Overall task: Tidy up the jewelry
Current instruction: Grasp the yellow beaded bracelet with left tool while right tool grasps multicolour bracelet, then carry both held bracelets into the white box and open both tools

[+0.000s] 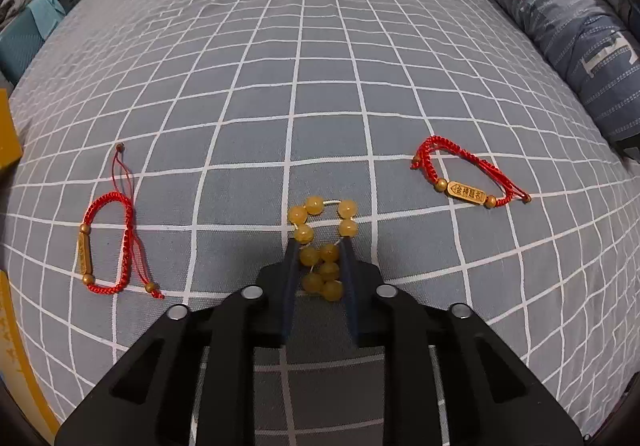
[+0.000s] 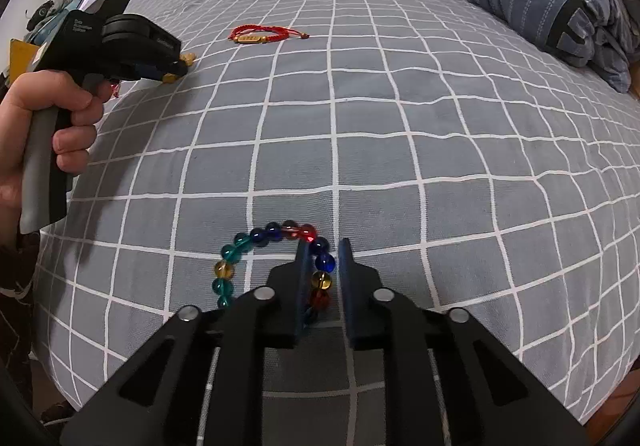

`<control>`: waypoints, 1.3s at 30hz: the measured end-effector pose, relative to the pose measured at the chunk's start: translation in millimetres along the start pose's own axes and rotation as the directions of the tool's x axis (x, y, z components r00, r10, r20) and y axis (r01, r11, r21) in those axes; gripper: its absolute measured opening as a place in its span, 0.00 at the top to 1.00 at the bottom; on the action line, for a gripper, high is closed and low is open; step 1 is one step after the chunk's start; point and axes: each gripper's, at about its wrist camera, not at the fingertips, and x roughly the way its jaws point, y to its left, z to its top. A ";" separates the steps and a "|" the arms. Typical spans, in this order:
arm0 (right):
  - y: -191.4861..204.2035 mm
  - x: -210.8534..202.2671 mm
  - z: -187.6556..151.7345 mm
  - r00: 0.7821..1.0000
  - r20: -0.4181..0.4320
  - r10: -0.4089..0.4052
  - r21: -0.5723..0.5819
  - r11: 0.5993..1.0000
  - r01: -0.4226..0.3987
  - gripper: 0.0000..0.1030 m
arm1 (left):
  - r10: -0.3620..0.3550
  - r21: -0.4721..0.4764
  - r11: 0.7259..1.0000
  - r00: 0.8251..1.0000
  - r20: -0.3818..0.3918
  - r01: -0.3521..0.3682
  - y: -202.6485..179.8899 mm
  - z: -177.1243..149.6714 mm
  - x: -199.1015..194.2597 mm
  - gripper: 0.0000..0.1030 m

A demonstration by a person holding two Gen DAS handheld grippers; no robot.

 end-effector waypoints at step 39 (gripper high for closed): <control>21.5 -49.1 24.2 0.993 0.109 0.042 -0.021 0.999 -0.040 0.91 | -0.076 0.014 0.997 0.996 0.039 0.075 14.3 -26.3 -75.2 0.84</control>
